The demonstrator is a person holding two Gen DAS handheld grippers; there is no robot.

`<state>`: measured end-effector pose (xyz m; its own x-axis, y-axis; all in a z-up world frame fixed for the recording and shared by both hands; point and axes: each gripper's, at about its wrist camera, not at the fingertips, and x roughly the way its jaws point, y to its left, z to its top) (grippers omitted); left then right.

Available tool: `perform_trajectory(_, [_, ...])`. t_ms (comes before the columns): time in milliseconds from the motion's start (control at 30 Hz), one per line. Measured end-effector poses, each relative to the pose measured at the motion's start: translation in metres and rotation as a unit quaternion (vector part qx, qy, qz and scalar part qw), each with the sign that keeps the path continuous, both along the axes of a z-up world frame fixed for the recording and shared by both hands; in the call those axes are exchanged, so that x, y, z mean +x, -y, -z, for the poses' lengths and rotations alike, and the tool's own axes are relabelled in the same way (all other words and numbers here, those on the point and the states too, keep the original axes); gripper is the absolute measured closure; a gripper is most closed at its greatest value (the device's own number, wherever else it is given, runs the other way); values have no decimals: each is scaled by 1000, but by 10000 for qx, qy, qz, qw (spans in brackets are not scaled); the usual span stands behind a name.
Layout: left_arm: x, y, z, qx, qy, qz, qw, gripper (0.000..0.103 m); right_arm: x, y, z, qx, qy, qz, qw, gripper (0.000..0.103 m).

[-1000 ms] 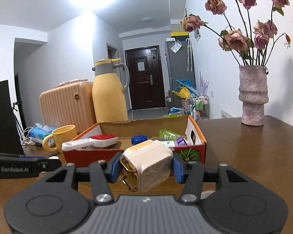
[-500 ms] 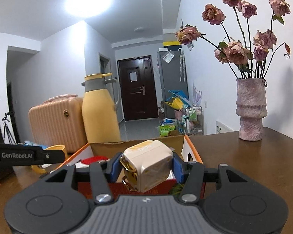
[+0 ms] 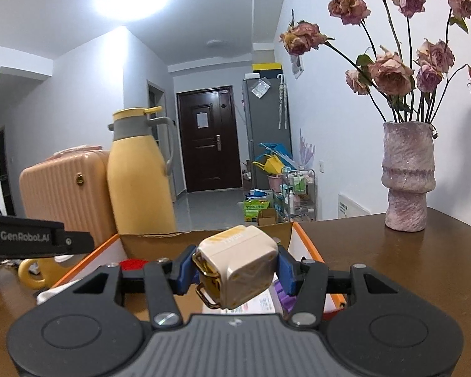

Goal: Organize rigid objects
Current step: 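Carry the white disc and plug adapter with both tools over the box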

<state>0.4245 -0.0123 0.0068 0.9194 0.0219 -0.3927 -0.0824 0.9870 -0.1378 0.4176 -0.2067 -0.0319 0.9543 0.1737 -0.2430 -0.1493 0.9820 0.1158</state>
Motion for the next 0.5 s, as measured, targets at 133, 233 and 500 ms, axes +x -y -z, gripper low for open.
perform_trajectory(133, [20,-2,1,-24,10,-40,10000,63,20,-2,2,21,-44,99,9999,51])
perform_trajectory(233, [34,-4,2,-35,-4,-58,10000,63,34,-5,5,-5,-128,140,9998,51])
perform_trajectory(500, [63,-9,8,26,-174,-149,9997,63,71,-15,12,-112,-298,160,9994,51])
